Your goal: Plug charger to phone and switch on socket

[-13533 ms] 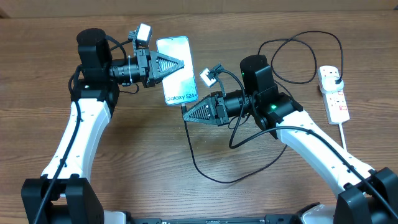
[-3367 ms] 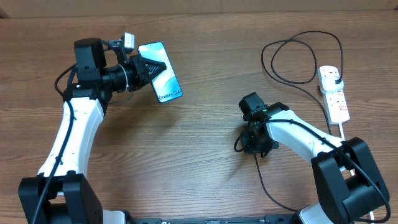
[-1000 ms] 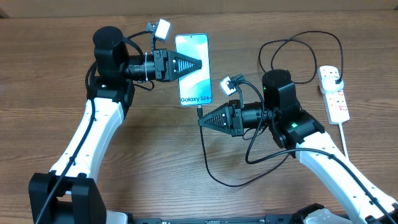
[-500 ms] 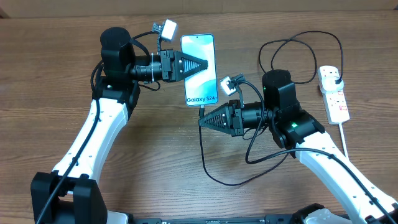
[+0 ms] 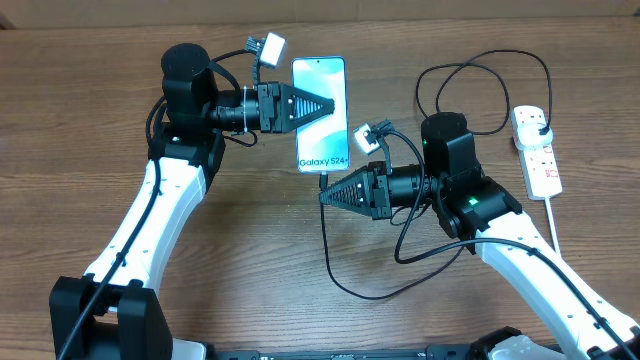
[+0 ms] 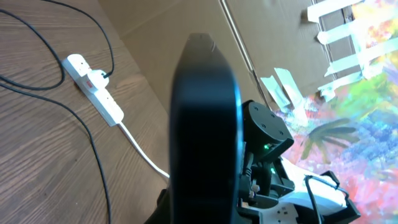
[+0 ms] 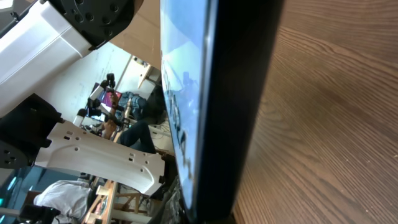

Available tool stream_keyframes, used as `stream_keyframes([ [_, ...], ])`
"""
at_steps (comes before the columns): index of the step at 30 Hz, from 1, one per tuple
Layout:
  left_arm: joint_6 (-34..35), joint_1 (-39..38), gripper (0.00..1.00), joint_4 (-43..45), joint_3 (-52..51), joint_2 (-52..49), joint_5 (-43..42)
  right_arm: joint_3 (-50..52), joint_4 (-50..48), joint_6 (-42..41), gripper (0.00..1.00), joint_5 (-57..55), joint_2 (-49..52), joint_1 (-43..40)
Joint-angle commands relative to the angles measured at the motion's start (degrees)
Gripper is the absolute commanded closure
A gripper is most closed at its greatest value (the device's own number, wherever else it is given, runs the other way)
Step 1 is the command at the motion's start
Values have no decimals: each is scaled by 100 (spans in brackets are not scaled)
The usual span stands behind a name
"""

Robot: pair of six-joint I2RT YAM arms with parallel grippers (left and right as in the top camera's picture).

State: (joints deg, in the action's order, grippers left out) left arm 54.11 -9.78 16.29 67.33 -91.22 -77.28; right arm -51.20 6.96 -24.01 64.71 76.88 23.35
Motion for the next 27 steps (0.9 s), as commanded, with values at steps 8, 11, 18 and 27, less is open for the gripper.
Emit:
stream_keyframes([
  [8,-487,-66,96,-184,63,57,-490,-28,-76,-17,96,-229,-20,-31],
  [11,-713,-68,96,-496,63,57,-490,-28,-96,-17,96,-332,-20,-31],
  [18,-914,-76,96,-879,63,57,-584,-28,-264,-107,96,-468,-20,-31],
  [27,-990,-76,96,-881,63,57,-673,-28,-695,-614,96,-564,-20,-223],
])
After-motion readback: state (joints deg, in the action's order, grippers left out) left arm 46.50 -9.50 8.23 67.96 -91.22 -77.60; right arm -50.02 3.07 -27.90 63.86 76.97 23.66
